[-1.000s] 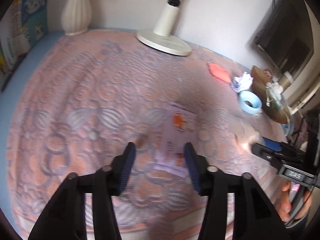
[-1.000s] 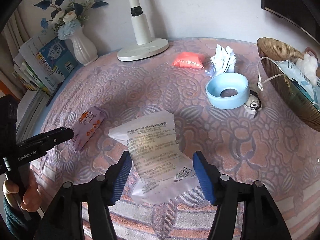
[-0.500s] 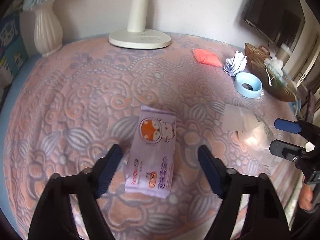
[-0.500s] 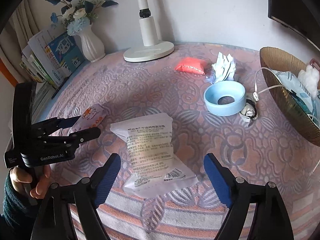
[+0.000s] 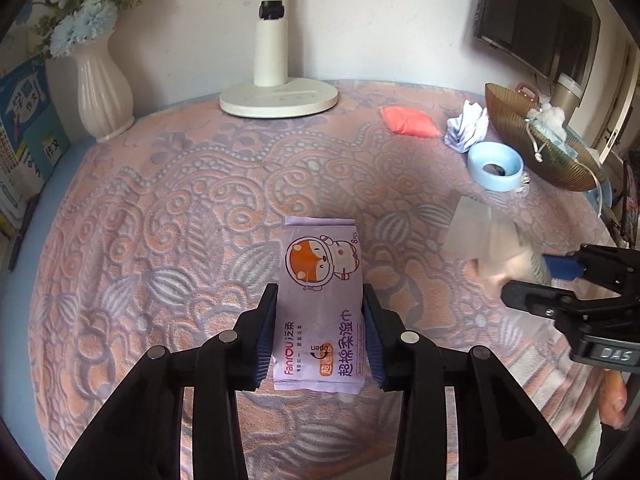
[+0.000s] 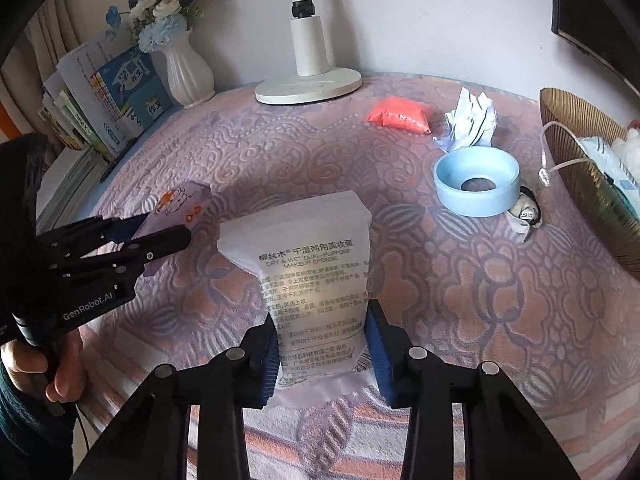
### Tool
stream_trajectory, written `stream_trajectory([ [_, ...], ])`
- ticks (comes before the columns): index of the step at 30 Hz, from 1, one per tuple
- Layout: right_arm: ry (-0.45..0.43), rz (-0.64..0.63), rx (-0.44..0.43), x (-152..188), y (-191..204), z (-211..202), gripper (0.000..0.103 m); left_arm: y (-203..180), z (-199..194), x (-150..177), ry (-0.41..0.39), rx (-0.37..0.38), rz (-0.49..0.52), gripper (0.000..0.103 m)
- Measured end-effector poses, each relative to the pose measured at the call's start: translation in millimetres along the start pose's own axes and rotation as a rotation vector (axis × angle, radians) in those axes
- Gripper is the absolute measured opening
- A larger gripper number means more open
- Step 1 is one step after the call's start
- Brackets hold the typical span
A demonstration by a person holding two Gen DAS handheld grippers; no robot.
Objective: Organize soft objects
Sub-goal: 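Carry the wipes pack and clear bag to the bowl and release both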
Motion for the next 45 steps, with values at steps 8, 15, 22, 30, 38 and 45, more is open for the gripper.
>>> stream_trajectory([
  [8, -0.162, -0.031, 0.046, -18.7, -0.3, -70.9, 0.036, -29.5, -38.4, -32.7, -0.100, 0.021, 0.049, 0.036],
  [15, -0.324, 0.106, 0.162, -51.6, -81.7, -155.5, 0.036, -89.4, -63.4, -104.2, -0.213, 0.147, 0.079, 0.036],
  [22, -0.402, 0.378, 0.320, -67.4, -215.2, -208.5, 0.037, -176.9, -34.8, -175.6, -0.226, 0.280, 0.108, 0.036],
  [30, -0.386, 0.520, 0.463, -79.8, -304.8, -197.2, 0.037, -255.6, 29.8, -213.9, -0.155, 0.367, 0.129, 0.036],
  [38, -0.334, 0.513, 0.463, -109.0, -329.5, -157.6, 0.065, -288.9, 55.7, -224.3, -0.183, 0.335, 0.171, 0.076],
  [45, -0.333, 0.578, 0.419, -76.1, -325.3, -171.4, 0.066, -267.7, 22.9, -217.8, -0.237, 0.294, 0.222, 0.077],
])
Point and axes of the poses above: each gripper's, at about its wrist camera, not at the fingertips, and z roughly the way its jaws point, y to its left, x to its underside, the point moved 7 cm from there along z, roughly the way its jaws point
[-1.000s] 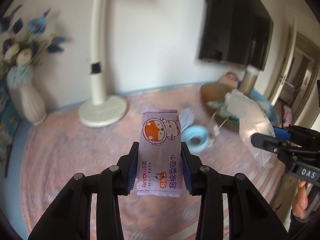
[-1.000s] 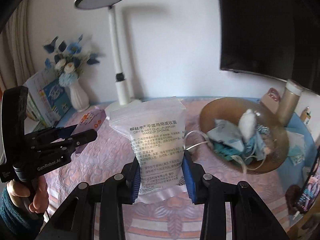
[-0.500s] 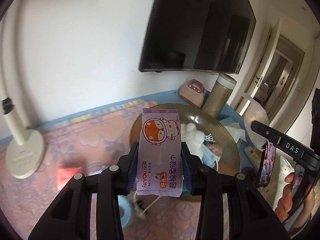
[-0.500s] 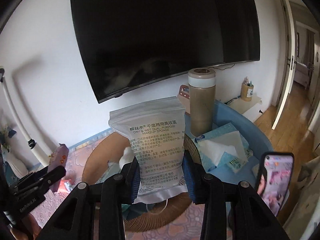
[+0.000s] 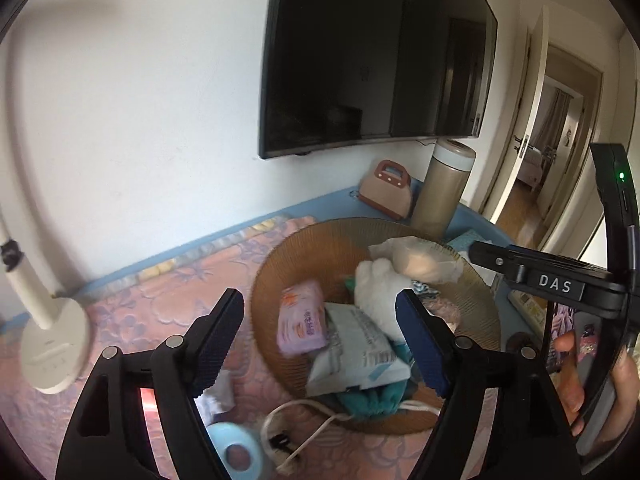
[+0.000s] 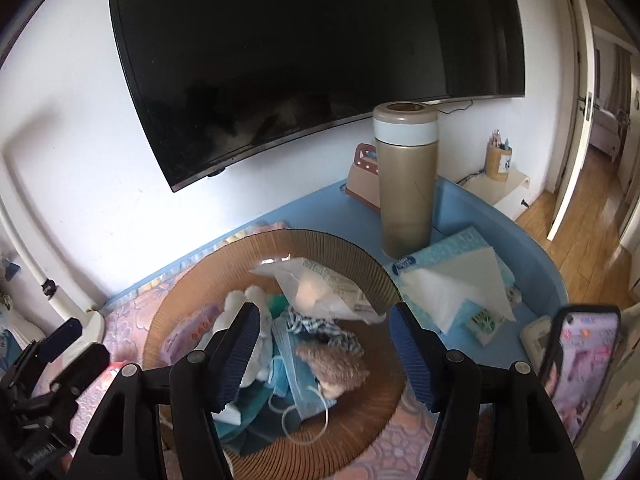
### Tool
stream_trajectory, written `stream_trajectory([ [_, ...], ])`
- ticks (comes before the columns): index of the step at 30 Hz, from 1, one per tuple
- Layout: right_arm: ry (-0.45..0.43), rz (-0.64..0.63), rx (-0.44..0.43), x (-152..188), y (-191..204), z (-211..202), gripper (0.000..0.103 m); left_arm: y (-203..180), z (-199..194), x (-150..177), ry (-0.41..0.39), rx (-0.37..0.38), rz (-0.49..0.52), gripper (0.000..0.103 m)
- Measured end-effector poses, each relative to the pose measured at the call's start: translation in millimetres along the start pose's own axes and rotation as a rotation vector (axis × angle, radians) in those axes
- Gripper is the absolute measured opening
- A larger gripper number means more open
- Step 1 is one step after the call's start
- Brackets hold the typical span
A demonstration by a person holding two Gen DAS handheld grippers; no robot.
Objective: Organize soft objects
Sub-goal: 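Carry the wipes pack and clear bag to the bowl and release both, then move both open grippers toward the orange pouch and light blue ring cup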
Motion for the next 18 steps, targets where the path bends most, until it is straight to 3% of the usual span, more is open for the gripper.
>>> stream_trajectory([
  [7, -0.051, -0.056, -0.113, 14.4, 48.6, -61.1, 0.066, 31.9, -91.9, -5.1, -0.086, -0.059, -0.027, 0.077],
  [12, -0.068, -0.116, -0.264, 41.1, 108.1, -99.5, 0.081, 64.3, -162.0, 2.2, -0.144, -0.124, -0.060, 0.093],
  [18, -0.030, -0.217, -0.360, 93.7, 175.4, -104.3, 0.084, 114.6, -215.7, 39.0, -0.158, -0.203, -0.172, 0.100],
])
Point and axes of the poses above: each gripper's, at about its wrist camera, not at the fingertips, and z roughly the way its jaws point, y to its left, x to its underside, the point moved 7 cm from there along z, roughly the way its jaws point
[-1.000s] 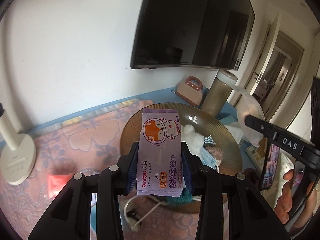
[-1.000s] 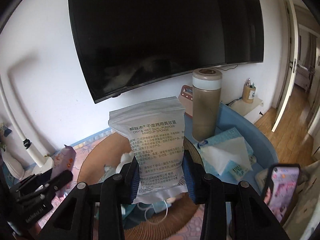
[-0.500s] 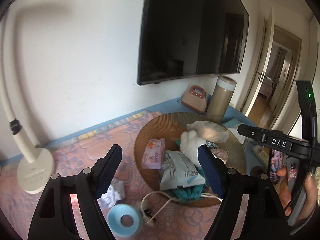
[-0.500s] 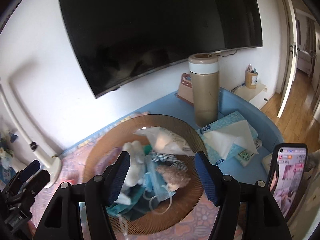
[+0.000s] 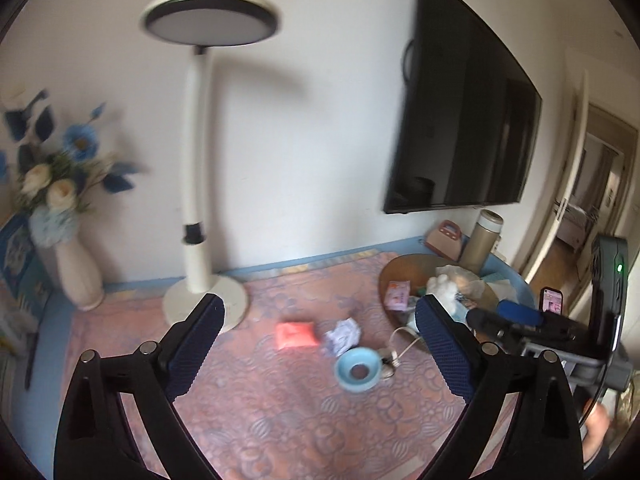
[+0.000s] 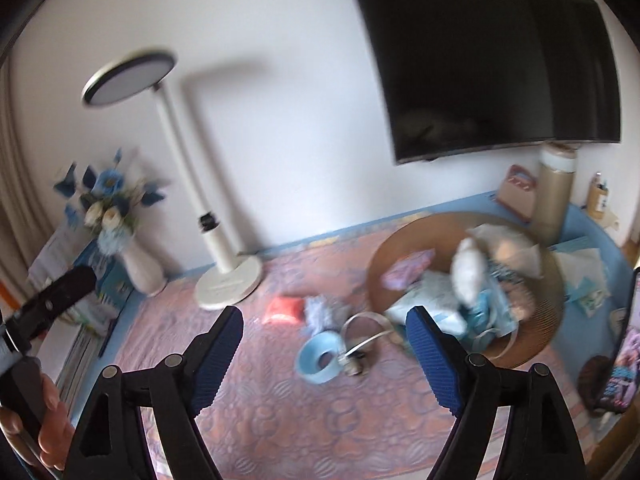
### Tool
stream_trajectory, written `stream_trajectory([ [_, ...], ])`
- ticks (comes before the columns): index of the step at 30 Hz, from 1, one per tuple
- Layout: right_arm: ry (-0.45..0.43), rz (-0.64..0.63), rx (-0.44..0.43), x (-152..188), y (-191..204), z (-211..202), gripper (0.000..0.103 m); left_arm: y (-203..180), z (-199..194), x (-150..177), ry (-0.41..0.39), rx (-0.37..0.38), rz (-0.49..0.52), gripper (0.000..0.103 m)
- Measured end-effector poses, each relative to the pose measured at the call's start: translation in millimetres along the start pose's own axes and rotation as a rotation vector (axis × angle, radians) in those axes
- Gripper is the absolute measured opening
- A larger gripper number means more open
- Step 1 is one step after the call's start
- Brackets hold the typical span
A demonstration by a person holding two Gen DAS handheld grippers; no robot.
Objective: Organize soft objects
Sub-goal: 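Move both open grippers toward the orange pouch and light blue ring cup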
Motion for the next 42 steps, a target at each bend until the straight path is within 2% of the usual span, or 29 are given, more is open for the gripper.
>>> stream_trajectory([
  [3, 0.024, -0.037, -0.006, 27.5, 21.5, 21.4, 0.086, 31.9, -1.8, 24.4, 0.016, -0.052, -0.059, 0.102],
  [7, 0.015, -0.157, 0.052, 68.1, 33.3, 55.5, 0.086, 66.7, 33.8, 82.4, 0.133, -0.191, -0.092, 0.101],
  [10, 0.055, -0.237, 0.097, 93.5, 33.2, 86.7, 0.086, 78.6, 60.9, 122.4, 0.197, -0.205, -0.106, 0.101],
  [12, 0.079, -0.238, 0.082, 104.6, 31.2, 97.5, 0.086, 83.0, 75.8, 143.0, 0.224, -0.208, -0.105, 0.101],
  [17, 0.122, -0.224, 0.061, 116.6, 24.4, 108.3, 0.086, 87.8, 90.3, 166.6, 0.233, -0.232, -0.078, 0.101],
  [19, 0.136, -0.212, 0.043, 117.7, 23.0, 110.3, 0.090, 86.8, 92.7, 168.8, 0.244, -0.228, -0.080, 0.102],
  [23, 0.160, -0.176, 0.009, 117.4, 19.1, 112.2, 0.091, 81.2, 94.0, 169.6, 0.237, -0.233, -0.049, 0.102],
  [27, 0.147, -0.116, -0.020, 113.7, 9.9, 109.0, 0.091, 72.1, 95.3, 170.3, 0.236, -0.245, 0.005, 0.102],
  [32, 0.137, -0.085, 0.003, 110.5, 2.6, 106.3, 0.091, 71.7, 95.1, 171.9, 0.239, -0.251, 0.011, 0.102],
  [34, 0.143, -0.097, 0.022, 109.6, 3.5, 106.1, 0.091, 74.1, 95.6, 173.2, 0.251, -0.236, -0.006, 0.102],
  [36, 0.195, -0.104, 0.043, 110.6, 3.2, 107.8, 0.091, 75.6, 95.4, 173.3, 0.281, -0.222, -0.016, 0.101],
  [38, 0.249, -0.109, 0.046, 107.5, 2.0, 106.7, 0.091, 71.0, 91.9, 168.1, 0.323, -0.174, -0.003, 0.101],
  [42, 0.279, -0.160, 0.045, 85.1, 0.7, 104.0, 0.091, 47.6, 82.2, 126.4, 0.326, -0.104, 0.115, 0.101],
])
Point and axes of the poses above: each gripper's, at about its wrist camera, not at the fingertips, and z roughly the way its jaws point, y to its left, x to its underside, the point moved 7 cm from there along z, roughly the way its jaws point
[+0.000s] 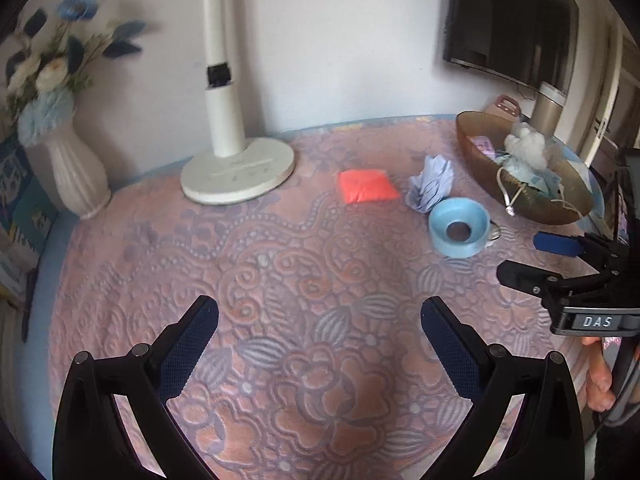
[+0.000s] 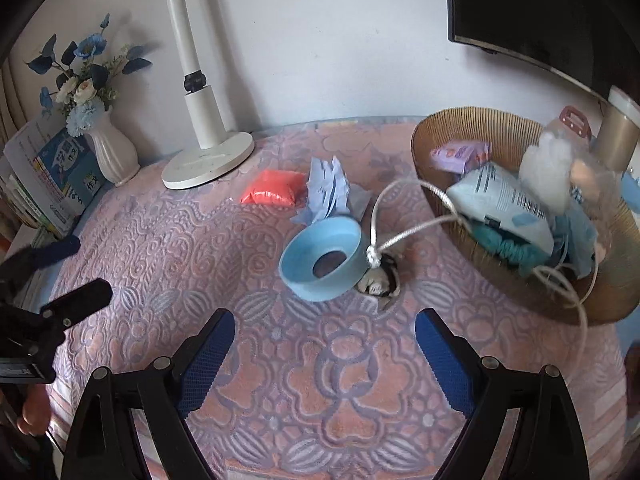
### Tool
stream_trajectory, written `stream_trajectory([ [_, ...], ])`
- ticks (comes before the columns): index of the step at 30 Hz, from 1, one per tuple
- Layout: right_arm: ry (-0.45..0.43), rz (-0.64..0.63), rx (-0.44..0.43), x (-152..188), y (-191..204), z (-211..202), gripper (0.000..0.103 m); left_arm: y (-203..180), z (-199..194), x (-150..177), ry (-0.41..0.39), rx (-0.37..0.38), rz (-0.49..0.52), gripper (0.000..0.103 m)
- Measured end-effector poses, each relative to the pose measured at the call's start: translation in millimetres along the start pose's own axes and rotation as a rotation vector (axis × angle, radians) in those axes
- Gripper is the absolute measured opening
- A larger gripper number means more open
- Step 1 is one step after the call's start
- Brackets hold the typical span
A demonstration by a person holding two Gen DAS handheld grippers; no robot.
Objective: Organize soft objects
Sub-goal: 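Move both open grippers toward the orange pouch and light blue ring cup, then grasp the orange pouch with the left gripper while the right grasps the light blue cup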
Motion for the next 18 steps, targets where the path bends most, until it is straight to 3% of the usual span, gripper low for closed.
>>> stream_trajectory([
  [3, 0.009, -0.059, -0.006, -10.2, 4.0, 6.0, 0.091, -15.0, 6.7, -33.1, -0.025, 0.040, 0.069, 0.101],
  [5, 0.006, -0.105, 0.018, -10.1, 7.9, 12.8, 0.091, -22.1, 32.6, -49.1, -0.004, 0.062, 0.092, 0.101],
  [8, -0.027, -0.204, 0.059, -9.6, 14.1, 22.1, 0.091, -32.9, 75.8, -66.1, 0.040, 0.184, 0.076, 0.101],
  [10, -0.040, -0.241, 0.080, -10.2, 15.0, 28.9, 0.091, -33.8, 105.5, -76.0, 0.069, 0.195, 0.055, 0.100],
  [15, -0.060, -0.332, 0.110, -13.1, 20.5, 45.6, 0.091, -38.7, 158.5, -84.8, 0.129, 0.178, 0.033, 0.086],
  [17, -0.064, -0.377, 0.144, -11.9, 24.7, 52.2, 0.084, -41.8, 173.5, -83.1, 0.149, 0.184, 0.039, 0.079],
  [18, -0.062, -0.393, 0.156, -11.2, 26.5, 55.4, 0.073, -43.6, 178.0, -82.1, 0.152, 0.184, 0.045, 0.069],
])
Point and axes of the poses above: each gripper's, at about its wrist camera, not at the fingertips, and z roughly the way its jaws point, y to its left, x to its underside, the point moved 7 cm from there along z, roughly the way its jaws point
